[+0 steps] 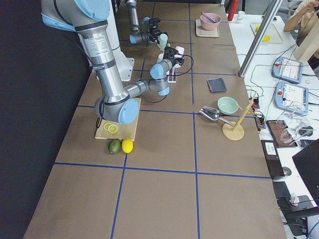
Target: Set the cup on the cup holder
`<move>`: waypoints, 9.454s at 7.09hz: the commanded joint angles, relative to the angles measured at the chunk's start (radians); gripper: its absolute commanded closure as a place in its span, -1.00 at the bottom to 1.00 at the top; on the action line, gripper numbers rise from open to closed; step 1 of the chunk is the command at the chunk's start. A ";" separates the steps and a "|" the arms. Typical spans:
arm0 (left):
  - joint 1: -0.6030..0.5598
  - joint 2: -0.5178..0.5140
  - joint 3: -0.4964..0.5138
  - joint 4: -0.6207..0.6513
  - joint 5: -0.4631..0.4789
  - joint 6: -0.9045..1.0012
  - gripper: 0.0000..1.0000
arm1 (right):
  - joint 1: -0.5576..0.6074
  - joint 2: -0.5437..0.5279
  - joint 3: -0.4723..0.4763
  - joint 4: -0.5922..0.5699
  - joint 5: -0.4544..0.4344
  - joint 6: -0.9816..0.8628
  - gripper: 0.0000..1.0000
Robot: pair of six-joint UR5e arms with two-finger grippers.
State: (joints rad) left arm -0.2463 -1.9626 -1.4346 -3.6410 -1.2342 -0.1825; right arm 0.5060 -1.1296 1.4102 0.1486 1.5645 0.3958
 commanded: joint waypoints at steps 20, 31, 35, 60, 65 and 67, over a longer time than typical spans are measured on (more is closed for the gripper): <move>-0.092 -0.028 -0.082 0.092 0.009 0.025 -1.00 | 0.201 -0.166 0.237 -0.416 0.251 0.359 -1.00; -0.491 -0.016 -0.648 1.567 -0.468 -0.337 -1.00 | 1.120 -0.789 0.389 -1.583 0.875 -0.357 -1.00; -0.707 0.183 -0.676 1.837 -0.803 -0.328 -1.00 | 1.193 -0.718 0.474 -1.907 0.644 -0.647 -1.00; -1.328 0.399 -0.153 2.153 -1.137 0.281 -1.00 | 1.076 -0.590 0.392 -1.795 0.807 -0.391 -1.00; -1.326 0.396 -0.150 2.152 -1.137 0.281 -1.00 | 1.076 -0.590 0.388 -1.795 0.798 -0.485 -1.00; -1.328 0.399 -0.150 2.153 -1.139 0.281 -1.00 | 1.076 -0.590 0.385 -1.795 0.786 -0.483 -1.00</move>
State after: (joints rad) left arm -1.5734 -1.5646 -1.5847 -1.4885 -2.3719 0.0982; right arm 1.5815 -1.7196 1.7964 -1.6460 2.3590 -0.0884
